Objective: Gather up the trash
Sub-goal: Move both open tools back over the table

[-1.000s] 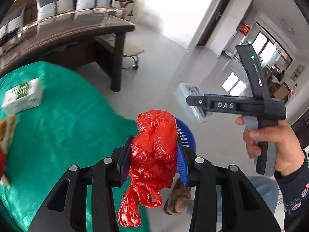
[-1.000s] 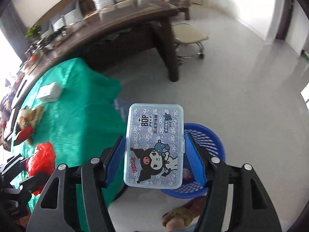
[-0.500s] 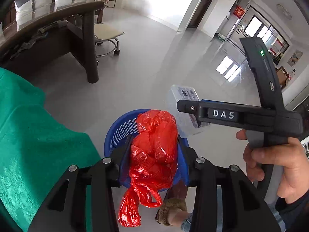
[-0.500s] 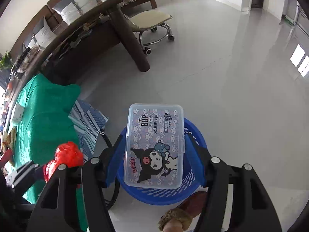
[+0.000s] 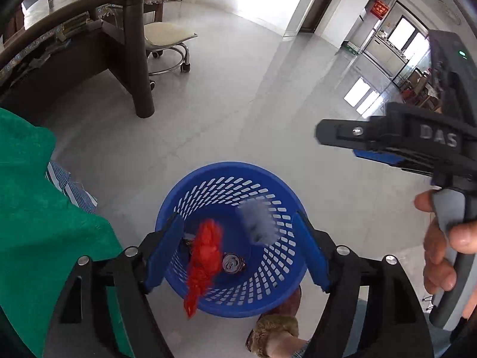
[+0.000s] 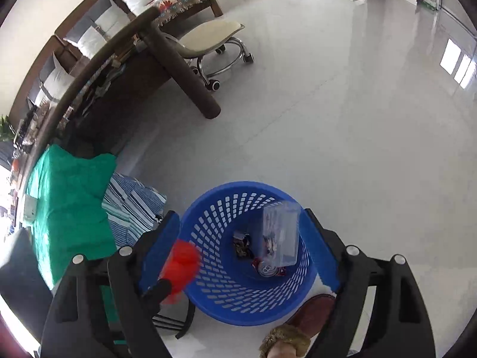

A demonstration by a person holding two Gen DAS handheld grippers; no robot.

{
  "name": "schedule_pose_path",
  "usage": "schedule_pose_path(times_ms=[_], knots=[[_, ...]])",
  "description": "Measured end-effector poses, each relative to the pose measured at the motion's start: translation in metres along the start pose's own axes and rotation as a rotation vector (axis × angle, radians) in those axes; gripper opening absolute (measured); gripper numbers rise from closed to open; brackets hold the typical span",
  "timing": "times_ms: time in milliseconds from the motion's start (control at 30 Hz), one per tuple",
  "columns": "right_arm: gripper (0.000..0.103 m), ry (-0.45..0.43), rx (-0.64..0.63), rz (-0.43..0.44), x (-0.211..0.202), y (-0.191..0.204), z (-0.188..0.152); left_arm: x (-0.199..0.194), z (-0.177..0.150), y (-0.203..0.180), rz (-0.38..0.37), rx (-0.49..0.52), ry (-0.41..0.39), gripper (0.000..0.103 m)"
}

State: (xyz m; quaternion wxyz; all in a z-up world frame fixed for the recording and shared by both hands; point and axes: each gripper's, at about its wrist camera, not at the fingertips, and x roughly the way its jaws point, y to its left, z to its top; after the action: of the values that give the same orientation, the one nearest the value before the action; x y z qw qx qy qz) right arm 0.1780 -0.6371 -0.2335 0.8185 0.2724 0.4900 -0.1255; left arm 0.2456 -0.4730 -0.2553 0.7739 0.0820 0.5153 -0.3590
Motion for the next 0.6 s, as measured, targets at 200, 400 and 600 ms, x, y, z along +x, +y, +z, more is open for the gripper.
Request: schedule_pose_path(times_ms=[200,400,600], knots=[[0.085,-0.178,-0.009,-0.067,-0.041,0.002,0.008,-0.055,0.007,0.001,-0.019,-0.021,-0.133,0.092],[0.092,-0.424,-0.122,-0.122,-0.094,0.04,-0.002,-0.159,-0.029,0.009,-0.007,-0.025,-0.296,0.098],[0.093,-0.498,-0.261,-0.067,-0.108,0.109,-0.039,-0.225,-0.106,0.059,0.145,-0.071,-0.322,0.098]])
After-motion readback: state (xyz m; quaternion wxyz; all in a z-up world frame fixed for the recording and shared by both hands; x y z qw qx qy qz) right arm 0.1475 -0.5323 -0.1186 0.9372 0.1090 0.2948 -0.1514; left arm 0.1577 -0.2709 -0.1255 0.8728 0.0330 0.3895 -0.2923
